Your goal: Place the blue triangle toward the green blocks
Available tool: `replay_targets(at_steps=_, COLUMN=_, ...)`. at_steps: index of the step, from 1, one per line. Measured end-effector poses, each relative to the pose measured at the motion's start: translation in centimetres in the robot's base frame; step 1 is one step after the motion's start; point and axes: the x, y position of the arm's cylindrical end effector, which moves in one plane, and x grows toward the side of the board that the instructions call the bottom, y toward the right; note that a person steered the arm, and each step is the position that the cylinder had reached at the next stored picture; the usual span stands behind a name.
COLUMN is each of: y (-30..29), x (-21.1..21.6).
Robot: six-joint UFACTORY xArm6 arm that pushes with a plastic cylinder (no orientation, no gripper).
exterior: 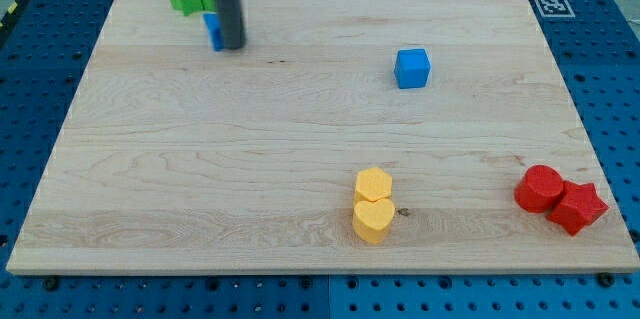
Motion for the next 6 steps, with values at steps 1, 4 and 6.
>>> replay_targets(at_steps=1, y=-0.2, x=0.1)
replay_targets(at_steps=4, y=-2.8, x=1.9)
replay_targets(at_steps=6, y=-4.6, x=-2.7)
